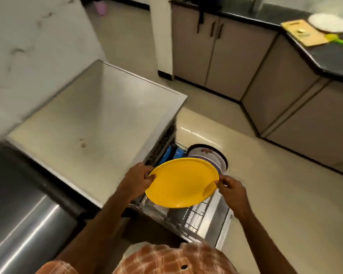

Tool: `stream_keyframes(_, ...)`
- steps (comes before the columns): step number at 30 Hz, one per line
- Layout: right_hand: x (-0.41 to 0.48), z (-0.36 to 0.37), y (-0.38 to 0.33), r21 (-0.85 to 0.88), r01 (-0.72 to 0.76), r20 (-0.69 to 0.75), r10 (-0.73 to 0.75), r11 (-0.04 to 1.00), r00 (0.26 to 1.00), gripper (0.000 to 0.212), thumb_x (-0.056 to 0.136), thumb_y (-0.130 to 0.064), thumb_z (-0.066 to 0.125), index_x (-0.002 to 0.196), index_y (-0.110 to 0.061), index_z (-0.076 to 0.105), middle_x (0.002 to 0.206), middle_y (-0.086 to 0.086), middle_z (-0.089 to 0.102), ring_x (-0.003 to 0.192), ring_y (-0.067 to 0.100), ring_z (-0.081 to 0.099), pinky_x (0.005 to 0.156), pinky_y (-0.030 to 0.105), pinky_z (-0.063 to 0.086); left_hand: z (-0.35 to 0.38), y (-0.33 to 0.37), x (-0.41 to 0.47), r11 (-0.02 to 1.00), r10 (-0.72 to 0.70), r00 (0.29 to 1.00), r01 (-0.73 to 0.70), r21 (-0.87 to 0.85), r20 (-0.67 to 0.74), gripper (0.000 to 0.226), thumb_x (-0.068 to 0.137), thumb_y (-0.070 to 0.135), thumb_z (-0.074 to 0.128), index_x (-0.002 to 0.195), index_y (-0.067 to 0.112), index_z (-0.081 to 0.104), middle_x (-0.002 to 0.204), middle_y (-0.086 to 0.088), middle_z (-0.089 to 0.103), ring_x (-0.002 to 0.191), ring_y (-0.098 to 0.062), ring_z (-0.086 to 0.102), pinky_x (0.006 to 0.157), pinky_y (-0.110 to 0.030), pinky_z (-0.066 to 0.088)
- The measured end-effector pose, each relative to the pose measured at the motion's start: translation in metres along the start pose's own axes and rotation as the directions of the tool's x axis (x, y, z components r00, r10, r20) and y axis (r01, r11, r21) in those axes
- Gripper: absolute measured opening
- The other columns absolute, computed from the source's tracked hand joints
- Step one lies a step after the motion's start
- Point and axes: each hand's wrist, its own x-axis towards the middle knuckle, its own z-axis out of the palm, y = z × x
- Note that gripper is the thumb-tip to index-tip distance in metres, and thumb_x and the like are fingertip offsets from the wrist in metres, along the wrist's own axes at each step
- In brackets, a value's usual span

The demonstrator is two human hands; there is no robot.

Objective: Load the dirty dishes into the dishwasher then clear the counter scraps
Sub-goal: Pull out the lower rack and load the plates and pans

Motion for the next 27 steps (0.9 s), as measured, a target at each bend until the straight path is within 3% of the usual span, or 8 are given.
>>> stream_keyframes(2, 0.003, -0.016, 0.017, -0.118, -0.024, -0.018, 0.022, 0.993, 1.000, 0.015, 0.098, -0.022, 0.069, 0.109, -0.027, 0.079, 0.104, -0.007, 0.079, 0.094, 0.009, 0.070, 0.079, 0.012, 0.049, 0.016, 0.020, 0.022, 0.998, 0.059, 0.997, -0.060, 0.019, 0.046, 0.026, 0.095, 0.033, 0.061, 0.118, 0.028, 0.072, 0.090, -0.001, 0.052, 0.090, -0.024, 0.061, 0.071, -0.027, 0.032)
stream_keyframes(4, 0.008, -0.024, 0.034, -0.192, -0.042, -0.020, 0.039, 0.981, 0.999, 0.020, 0.099, -0.019, 0.068, 0.116, -0.021, 0.078, 0.110, -0.004, 0.078, 0.095, 0.007, 0.067, 0.075, 0.003, 0.039, 0.031, 0.034, 0.039, 0.994, 0.105, 0.990, -0.107, 0.018, 0.093, 0.029, 0.095, 0.026, 0.062, 0.123, 0.030, 0.070, 0.091, 0.001, 0.051, 0.091, -0.022, 0.061, 0.071, -0.028, 0.035)
stream_keyframes(7, 0.017, -0.024, 0.061, -0.281, -0.070, 0.010, 0.076, 0.957, 0.997, 0.023, 0.100, -0.019, 0.066, 0.121, -0.020, 0.077, 0.110, 0.002, 0.079, 0.098, 0.019, 0.071, 0.075, 0.020, 0.040, 0.060, 0.041, 0.066, 0.991, 0.119, 0.976, -0.128, 0.039, 0.182, 0.032, 0.094, 0.022, 0.060, 0.124, 0.030, 0.069, 0.106, 0.002, 0.057, 0.099, -0.017, 0.061, 0.082, -0.031, 0.048)
stream_keyframes(14, 0.039, 0.020, 0.128, -0.325, -0.170, 0.023, 0.187, 0.930, 0.982, 0.036, 0.099, -0.009, 0.061, 0.127, -0.029, 0.074, 0.104, 0.007, 0.080, 0.090, 0.027, 0.073, 0.077, 0.030, 0.051, 0.130, 0.013, 0.135, 0.988, 0.107, 0.959, -0.133, 0.082, 0.264, 0.030, 0.092, 0.014, 0.063, 0.118, 0.028, 0.070, 0.100, 0.012, 0.048, 0.093, -0.009, 0.055, 0.087, -0.028, 0.051)
stream_keyframes(18, 0.059, 0.056, 0.166, -0.255, -0.256, -0.027, 0.258, 0.933, 0.966, 0.035, 0.101, -0.008, 0.060, 0.130, -0.023, 0.072, 0.113, 0.009, 0.078, 0.097, 0.029, 0.072, 0.083, 0.030, 0.050, 0.167, -0.005, 0.184, 0.986, 0.131, 0.954, -0.154, 0.067, 0.271, 0.024, 0.090, 0.006, 0.066, 0.110, 0.018, 0.073, 0.096, 0.009, 0.048, 0.086, -0.007, 0.051, 0.086, -0.024, 0.049)
stream_keyframes(20, 0.071, 0.073, 0.184, -0.225, -0.285, -0.055, 0.280, 0.932, 0.959, 0.032, 0.103, -0.012, 0.059, 0.132, -0.022, 0.071, 0.115, 0.010, 0.077, 0.099, 0.029, 0.072, 0.080, 0.027, 0.046, 0.186, -0.013, 0.208, 0.987, 0.138, 0.959, -0.154, 0.046, 0.247, 0.020, 0.089, 0.004, 0.069, 0.105, 0.016, 0.074, 0.096, 0.008, 0.049, 0.083, -0.005, 0.051, 0.076, -0.014, 0.043)
stream_keyframes(23, 0.091, 0.090, 0.205, -0.229, -0.303, -0.107, 0.286, 0.925, 0.952, 0.033, 0.105, -0.015, 0.056, 0.135, -0.022, 0.069, 0.111, 0.009, 0.078, 0.085, 0.018, 0.066, 0.070, 0.020, 0.041, 0.208, -0.024, 0.240, 0.990, 0.138, 0.965, -0.140, -0.005, 0.223, 0.018, 0.087, 0.005, 0.073, 0.097, 0.019, 0.071, 0.094, 0.009, 0.055, 0.080, -0.003, 0.054, 0.067, -0.006, 0.036)
stream_keyframes(27, 0.126, 0.096, 0.224, -0.185, -0.269, -0.218, 0.227, 0.945, 0.949, 0.042, 0.099, 0.001, 0.057, 0.133, -0.019, 0.070, 0.087, 0.001, 0.072, 0.069, 0.014, 0.061, 0.066, 0.016, 0.040, 0.231, -0.031, 0.276, 0.982, 0.184, 0.969, -0.175, -0.066, 0.163, 0.018, 0.084, 0.005, 0.074, 0.087, 0.020, 0.065, 0.088, 0.007, 0.061, 0.080, -0.008, 0.060, 0.069, -0.023, 0.051)
